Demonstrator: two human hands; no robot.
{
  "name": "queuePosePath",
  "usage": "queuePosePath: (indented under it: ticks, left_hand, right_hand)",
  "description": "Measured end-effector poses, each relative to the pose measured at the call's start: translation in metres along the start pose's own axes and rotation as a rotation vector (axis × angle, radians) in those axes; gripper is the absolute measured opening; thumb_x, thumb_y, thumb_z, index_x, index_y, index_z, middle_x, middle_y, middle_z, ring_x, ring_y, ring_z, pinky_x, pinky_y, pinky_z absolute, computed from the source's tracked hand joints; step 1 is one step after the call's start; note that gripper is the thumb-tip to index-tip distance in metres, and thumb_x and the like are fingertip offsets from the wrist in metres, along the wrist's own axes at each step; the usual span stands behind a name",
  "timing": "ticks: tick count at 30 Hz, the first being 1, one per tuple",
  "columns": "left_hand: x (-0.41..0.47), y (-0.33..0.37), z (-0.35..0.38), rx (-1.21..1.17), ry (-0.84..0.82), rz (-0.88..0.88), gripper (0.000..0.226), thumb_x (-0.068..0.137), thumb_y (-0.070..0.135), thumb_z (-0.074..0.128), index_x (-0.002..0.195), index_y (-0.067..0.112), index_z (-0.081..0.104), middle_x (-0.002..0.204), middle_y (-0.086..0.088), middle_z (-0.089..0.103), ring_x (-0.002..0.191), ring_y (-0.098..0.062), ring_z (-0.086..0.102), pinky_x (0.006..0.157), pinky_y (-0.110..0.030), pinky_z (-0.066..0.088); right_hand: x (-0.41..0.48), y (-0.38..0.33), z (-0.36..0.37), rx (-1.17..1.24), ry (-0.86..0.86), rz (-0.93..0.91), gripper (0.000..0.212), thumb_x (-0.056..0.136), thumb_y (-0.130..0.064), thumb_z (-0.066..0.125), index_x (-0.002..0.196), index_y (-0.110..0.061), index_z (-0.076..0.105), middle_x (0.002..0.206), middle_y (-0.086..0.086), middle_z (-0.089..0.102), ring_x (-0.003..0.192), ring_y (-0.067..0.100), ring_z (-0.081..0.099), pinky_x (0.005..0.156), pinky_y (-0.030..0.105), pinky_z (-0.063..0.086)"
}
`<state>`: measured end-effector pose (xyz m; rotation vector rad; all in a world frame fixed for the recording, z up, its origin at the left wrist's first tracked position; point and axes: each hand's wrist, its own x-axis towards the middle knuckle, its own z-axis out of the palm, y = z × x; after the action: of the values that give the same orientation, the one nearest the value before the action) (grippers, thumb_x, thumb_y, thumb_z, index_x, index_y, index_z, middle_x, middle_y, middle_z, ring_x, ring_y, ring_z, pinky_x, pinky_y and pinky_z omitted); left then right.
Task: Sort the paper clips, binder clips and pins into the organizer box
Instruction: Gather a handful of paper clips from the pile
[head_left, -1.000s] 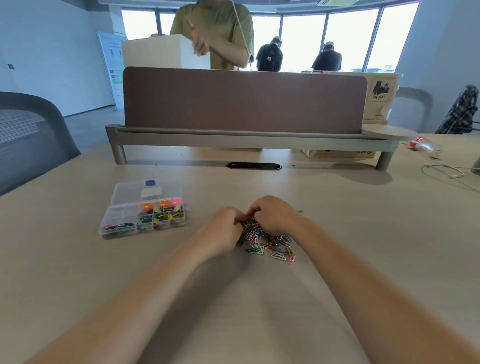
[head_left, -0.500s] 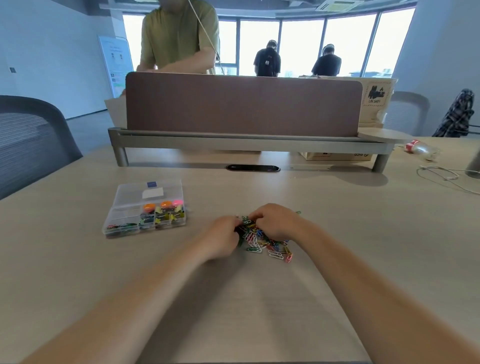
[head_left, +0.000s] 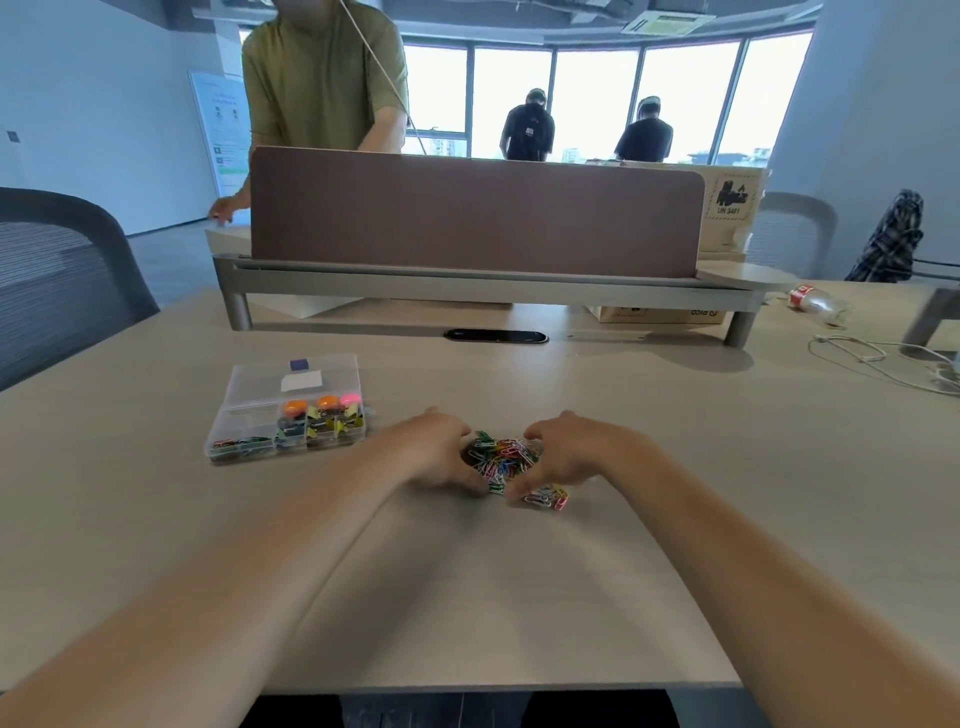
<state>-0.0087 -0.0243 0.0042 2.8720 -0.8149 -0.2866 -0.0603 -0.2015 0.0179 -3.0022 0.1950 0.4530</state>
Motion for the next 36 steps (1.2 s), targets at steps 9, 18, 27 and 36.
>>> queuePosePath:
  ticks: [9,18,27,36]
  left_hand:
    - [0.017,0.009,0.002,-0.125,0.006,0.021,0.035,0.077,0.032,0.075,0.106,0.013,0.071,0.093,-0.009,0.071,0.084,-0.025,0.067,0.062,-0.027,0.046]
    - [0.019,0.009,0.007,-0.161,0.232,0.021,0.015,0.087,0.019,0.063,0.097,0.013,0.073,0.085,-0.009,0.067,0.076,-0.025,0.061,0.06,-0.028,0.042]
    - [0.016,0.012,-0.001,-0.288,0.266,0.06,0.016,0.084,0.012,0.061,0.093,0.012,0.074,0.072,-0.008,0.07,0.069,-0.025,0.068,0.068,-0.034,0.056]
    - [0.012,0.016,-0.007,-0.406,0.199,0.056,0.012,0.087,0.015,0.065,0.091,0.007,0.072,0.069,-0.012,0.071,0.055,-0.02,0.067,0.059,-0.029,0.055]
  right_hand:
    - [0.017,-0.021,0.005,0.095,0.125,-0.142,0.04,0.076,-0.033,0.077,0.112,-0.021,0.067,0.106,0.001,0.069,0.093,0.022,0.065,0.079,0.034,0.054]
    - [0.02,-0.02,0.008,0.097,0.352,-0.179,0.029,0.087,-0.013,0.06,0.113,-0.022,0.07,0.112,0.003,0.067,0.101,0.023,0.061,0.076,0.029,0.046]
    - [0.015,-0.015,-0.005,0.142,0.393,-0.18,0.021,0.091,-0.016,0.063,0.11,-0.018,0.073,0.106,0.002,0.069,0.078,0.016,0.06,0.069,0.027,0.047]
    - [0.01,-0.02,-0.009,0.123,0.36,-0.191,0.021,0.09,-0.016,0.063,0.108,-0.016,0.075,0.098,0.004,0.07,0.086,0.021,0.063,0.069,0.028,0.048]
